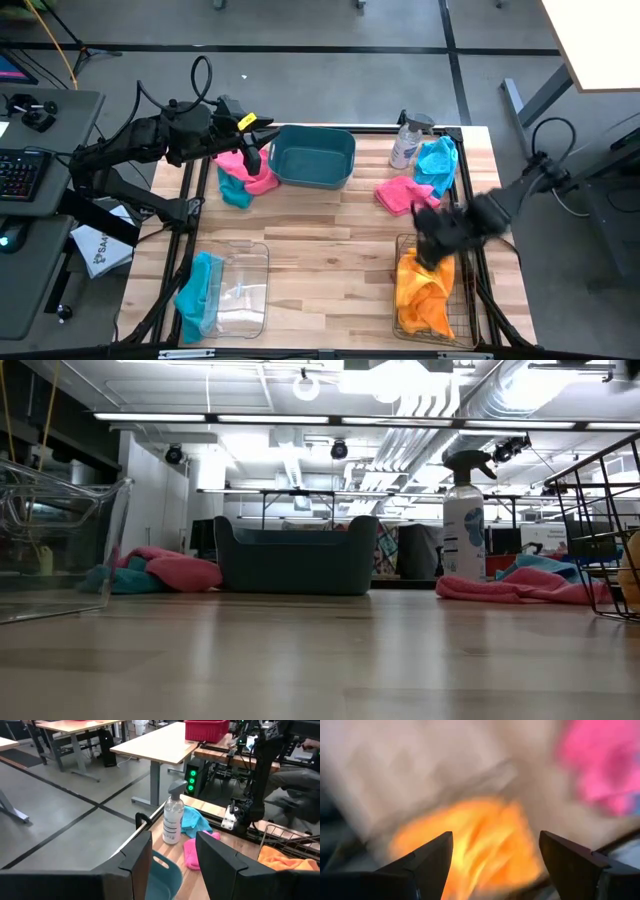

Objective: Sort microfiber towel by color & place in baskets
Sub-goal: Put the right pink microfiber towel into the transparent bin

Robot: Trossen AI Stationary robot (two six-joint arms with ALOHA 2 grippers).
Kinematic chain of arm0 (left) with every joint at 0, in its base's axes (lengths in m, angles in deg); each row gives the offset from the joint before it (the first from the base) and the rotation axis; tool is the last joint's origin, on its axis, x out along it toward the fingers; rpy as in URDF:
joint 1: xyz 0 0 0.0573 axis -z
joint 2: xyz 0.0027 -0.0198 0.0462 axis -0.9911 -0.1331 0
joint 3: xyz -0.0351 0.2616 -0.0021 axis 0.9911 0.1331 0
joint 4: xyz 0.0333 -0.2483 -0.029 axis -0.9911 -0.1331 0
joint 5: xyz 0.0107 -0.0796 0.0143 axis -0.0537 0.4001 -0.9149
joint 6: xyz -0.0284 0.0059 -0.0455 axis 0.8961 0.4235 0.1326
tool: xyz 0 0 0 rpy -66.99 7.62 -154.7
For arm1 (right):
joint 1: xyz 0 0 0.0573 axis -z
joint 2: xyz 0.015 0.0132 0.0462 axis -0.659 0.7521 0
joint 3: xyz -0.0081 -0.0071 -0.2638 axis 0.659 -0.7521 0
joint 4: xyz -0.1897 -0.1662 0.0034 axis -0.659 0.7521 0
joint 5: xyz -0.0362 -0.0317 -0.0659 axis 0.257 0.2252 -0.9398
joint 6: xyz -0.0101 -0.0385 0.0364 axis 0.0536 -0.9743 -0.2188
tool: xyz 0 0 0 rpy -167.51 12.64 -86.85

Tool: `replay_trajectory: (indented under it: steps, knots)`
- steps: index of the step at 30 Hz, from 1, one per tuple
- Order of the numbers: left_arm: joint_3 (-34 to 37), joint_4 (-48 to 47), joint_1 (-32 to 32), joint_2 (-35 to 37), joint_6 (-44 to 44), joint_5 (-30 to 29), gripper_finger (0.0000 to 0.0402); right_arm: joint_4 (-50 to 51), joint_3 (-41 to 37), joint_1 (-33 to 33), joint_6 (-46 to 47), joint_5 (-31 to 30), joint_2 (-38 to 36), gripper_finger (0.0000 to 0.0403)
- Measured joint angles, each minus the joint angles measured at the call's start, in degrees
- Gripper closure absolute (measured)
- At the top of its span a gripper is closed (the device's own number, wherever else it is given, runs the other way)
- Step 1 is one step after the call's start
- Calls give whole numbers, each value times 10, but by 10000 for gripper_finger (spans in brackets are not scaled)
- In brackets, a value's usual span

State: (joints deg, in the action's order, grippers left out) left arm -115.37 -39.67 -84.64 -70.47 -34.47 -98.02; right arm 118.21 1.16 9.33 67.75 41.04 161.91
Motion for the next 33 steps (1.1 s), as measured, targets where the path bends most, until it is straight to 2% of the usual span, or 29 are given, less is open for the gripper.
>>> replay_trajectory:
  steps: [2, 5, 10, 13, 16, 21, 24, 30, 33]
  knots:
    - [0, 0, 0, 0, 5, 0, 259, 13, -6, 65, 9, -62, 0, 110]
    - [0, 0, 0, 0, 6, 0, 259, -15, -47, 179, -11, -80, 0, 110]
    - [0, 0, 1, 0, 31, 20, 259, -188, -167, 327, -111, -17, 1, 112]
    - [0, 0, 1, 0, 36, 44, 259, -248, -238, 379, -115, 1, 10, 112]
    - [0, 0, 1, 0, 37, 59, 259, -289, -291, 411, -88, 4, 24, 112]
    - [0, 0, 1, 0, 50, 58, 259, -377, -342, 429, -59, 6, 47, 112]
    - [0, 0, 1, 0, 50, 57, 259, -418, -356, 429, -55, -1, 73, 112]
    - [0, 0, 1, -1, 50, 57, 259, -436, -358, 429, -52, -48, 155, 113]
    - [0, 0, 1, -2, 50, 56, 259, -451, -356, 426, -87, -47, 185, 132]
